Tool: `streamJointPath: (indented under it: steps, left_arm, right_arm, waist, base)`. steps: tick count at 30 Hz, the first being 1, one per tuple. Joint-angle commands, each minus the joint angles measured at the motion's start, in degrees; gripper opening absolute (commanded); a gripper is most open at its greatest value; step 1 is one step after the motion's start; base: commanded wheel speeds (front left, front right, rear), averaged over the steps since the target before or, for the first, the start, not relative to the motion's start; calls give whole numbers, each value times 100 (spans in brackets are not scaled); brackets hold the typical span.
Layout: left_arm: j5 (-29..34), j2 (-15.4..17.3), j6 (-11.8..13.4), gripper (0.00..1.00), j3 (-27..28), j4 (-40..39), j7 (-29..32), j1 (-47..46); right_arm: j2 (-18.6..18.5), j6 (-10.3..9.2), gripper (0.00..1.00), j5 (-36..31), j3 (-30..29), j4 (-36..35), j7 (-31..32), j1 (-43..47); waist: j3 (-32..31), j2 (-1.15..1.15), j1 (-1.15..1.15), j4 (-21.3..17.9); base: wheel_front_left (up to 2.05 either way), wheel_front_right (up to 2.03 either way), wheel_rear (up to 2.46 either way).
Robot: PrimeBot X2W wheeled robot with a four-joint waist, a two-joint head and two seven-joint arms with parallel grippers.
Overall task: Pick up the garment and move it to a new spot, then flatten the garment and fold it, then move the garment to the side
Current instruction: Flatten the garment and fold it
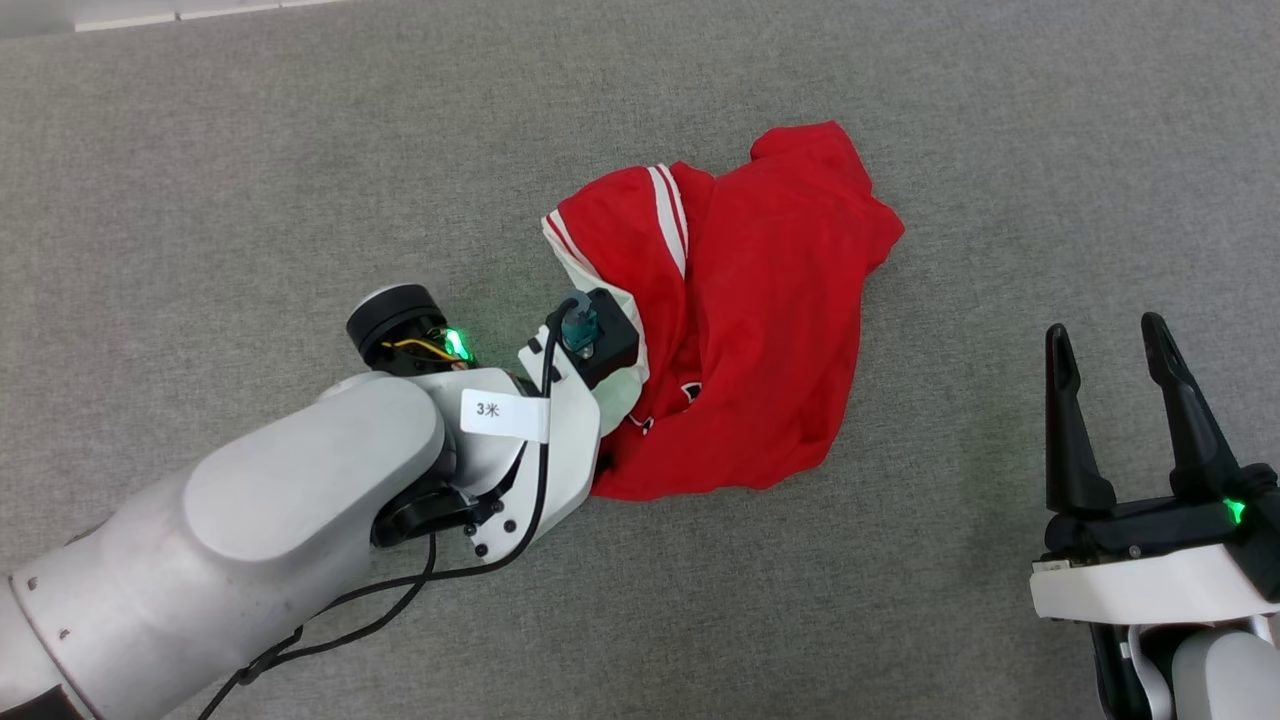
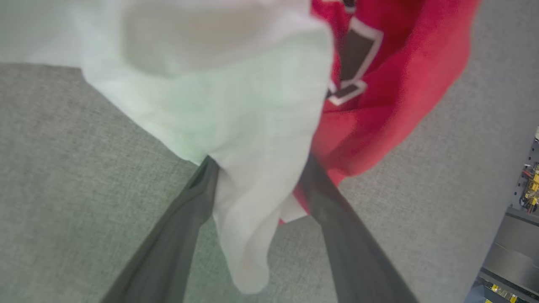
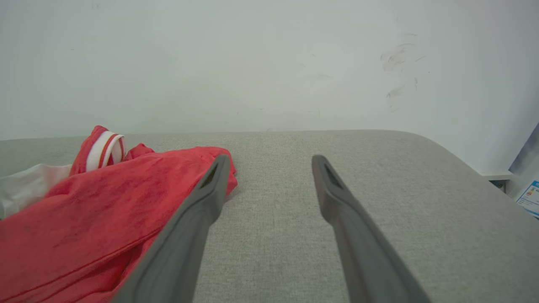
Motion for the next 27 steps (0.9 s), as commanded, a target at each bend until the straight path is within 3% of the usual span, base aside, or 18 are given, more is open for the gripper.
streamJointPath:
  steps: [1, 2, 3, 4, 10, 20, 27]
  left_arm:
    - [70, -60, 1, 28, -95, 47, -92, 11]
    - [83, -62, 2, 0, -98, 43, -144, 4]
    - [92, -54, 1, 0, -95, 16, -215, -24]
    - [-31, -32, 1, 0, -64, -140, -763, -136]
    - [-471, 202, 38, 0, 408, -342, -1788, 143]
    - [-1101, 885, 681, 0, 1134, -84, -3377, 1440]
    - [-1329, 1080, 1034, 0, 1047, 306, -3793, 2391]
  right_arm:
    - [9, -2, 100, 26, 0, 13, -13, -50]
    - [9, -2, 100, 13, -9, 22, -13, -38]
    - [9, -2, 100, 5, -22, 32, -12, -14]
    - [9, -2, 100, -30, -72, 71, -12, 102]
    - [9, -2, 100, -85, -61, 110, -12, 259]
    - [8, -2, 100, -210, -61, 97, -12, 452]
    - [9, -2, 100, -262, -43, 112, -12, 475]
  waist:
    - [2, 0, -1, 3]
    - [-16, 0, -1, 17]
    - [-47, 0, -1, 40]
    - [-247, 0, -1, 172]
    - [-582, 0, -1, 400]
    - [-811, 0, -1, 666]
    - [-821, 0, -1, 693]
  base:
    - [0, 0, 0]
    - [0, 0, 0]
    - [0, 0, 0]
    - [0, 0, 0]
    - [0, 0, 0]
    - [0, 0, 0]
    - [0, 0, 0]
